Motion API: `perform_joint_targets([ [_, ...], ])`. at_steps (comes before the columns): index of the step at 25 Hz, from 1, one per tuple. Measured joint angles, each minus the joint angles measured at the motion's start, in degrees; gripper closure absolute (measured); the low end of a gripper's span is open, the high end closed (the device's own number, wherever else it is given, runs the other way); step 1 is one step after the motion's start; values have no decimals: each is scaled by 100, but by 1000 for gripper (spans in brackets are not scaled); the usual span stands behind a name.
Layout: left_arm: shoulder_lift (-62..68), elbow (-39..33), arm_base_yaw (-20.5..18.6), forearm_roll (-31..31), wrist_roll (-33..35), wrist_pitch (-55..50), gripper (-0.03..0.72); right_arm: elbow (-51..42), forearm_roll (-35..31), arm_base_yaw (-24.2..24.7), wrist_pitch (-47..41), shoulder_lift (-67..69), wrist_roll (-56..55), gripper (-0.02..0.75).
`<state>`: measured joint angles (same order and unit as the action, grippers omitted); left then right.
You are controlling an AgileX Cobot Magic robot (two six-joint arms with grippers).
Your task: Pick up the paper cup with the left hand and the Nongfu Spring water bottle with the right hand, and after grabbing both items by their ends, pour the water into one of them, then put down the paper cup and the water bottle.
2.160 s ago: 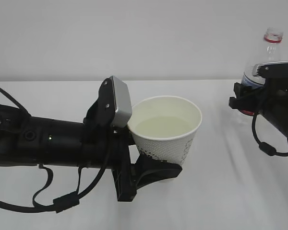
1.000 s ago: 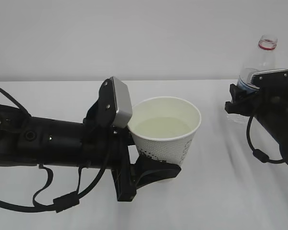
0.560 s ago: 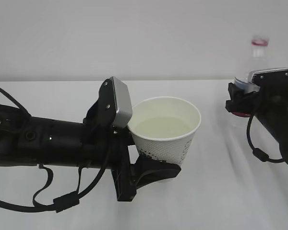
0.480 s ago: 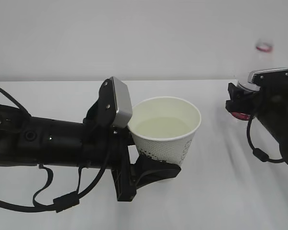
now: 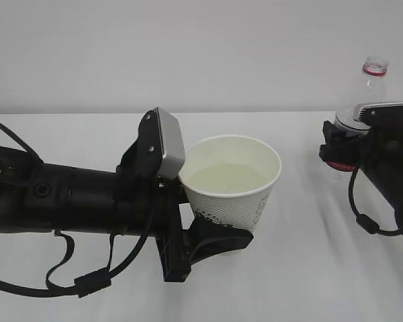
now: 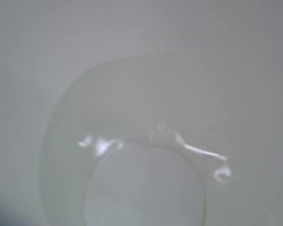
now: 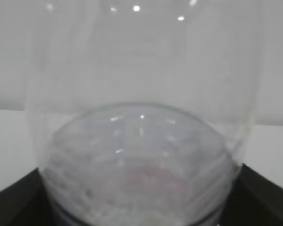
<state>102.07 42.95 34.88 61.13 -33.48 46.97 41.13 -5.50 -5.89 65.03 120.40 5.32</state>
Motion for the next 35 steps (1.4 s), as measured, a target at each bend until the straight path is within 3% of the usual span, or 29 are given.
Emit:
perform_joint_targets([
  [20, 0, 0, 0, 0, 0, 0, 184, -1259, 1, 0, 22, -685, -214, 113],
  [35, 0, 0, 0, -28, 0, 69, 184, -2536, 672, 0, 27, -2181, -315, 127],
])
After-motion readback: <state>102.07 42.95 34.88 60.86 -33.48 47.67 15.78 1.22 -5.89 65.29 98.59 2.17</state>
